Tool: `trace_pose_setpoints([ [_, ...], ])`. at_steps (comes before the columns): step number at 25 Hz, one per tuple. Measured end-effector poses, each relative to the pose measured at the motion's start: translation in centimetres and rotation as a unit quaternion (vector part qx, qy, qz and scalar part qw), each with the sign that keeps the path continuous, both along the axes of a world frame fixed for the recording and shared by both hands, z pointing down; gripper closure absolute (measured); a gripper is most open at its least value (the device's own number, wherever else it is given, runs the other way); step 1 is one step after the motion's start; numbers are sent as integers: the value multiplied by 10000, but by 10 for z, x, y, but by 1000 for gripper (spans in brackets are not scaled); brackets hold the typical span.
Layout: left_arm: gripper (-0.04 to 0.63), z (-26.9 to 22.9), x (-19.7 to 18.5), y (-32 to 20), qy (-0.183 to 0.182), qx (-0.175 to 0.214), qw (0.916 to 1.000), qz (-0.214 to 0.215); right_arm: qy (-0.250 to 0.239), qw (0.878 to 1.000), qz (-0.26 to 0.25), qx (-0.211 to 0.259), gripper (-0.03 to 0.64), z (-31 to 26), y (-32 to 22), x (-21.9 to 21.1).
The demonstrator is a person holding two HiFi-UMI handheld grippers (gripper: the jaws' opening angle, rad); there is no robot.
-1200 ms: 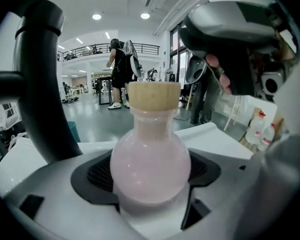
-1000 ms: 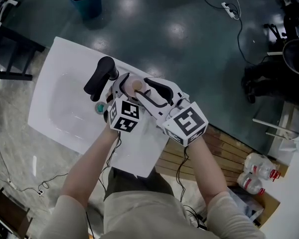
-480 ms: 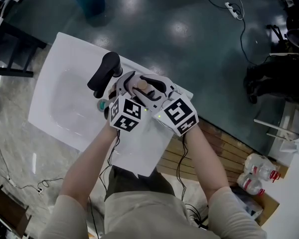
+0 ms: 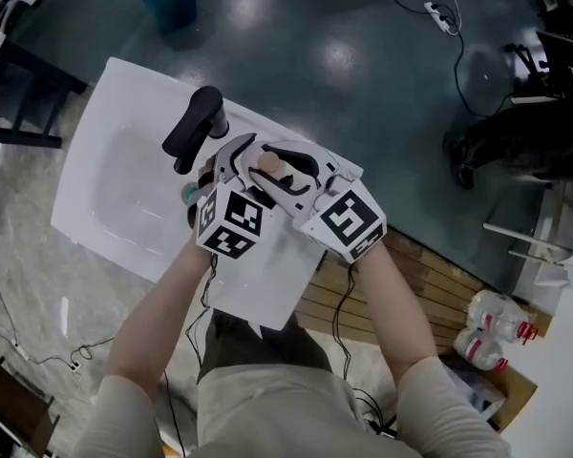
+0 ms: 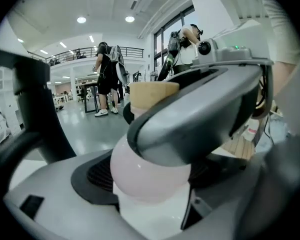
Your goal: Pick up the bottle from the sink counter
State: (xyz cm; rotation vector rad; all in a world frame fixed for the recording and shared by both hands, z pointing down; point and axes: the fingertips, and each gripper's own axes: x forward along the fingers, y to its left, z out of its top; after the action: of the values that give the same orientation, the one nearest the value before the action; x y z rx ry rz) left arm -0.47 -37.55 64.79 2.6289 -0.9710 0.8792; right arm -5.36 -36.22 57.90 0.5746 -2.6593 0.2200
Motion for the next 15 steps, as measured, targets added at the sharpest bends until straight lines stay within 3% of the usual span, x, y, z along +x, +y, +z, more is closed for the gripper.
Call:
trace_pose_setpoints([
  [7, 207, -81, 1, 35, -105, 317, 9992, 222, -211, 9989, 87, 408, 497, -82, 36, 0],
  [15, 206, -183, -2, 86, 141, 570, 9978, 295, -252, 9976, 197, 620, 497, -182, 88, -5],
])
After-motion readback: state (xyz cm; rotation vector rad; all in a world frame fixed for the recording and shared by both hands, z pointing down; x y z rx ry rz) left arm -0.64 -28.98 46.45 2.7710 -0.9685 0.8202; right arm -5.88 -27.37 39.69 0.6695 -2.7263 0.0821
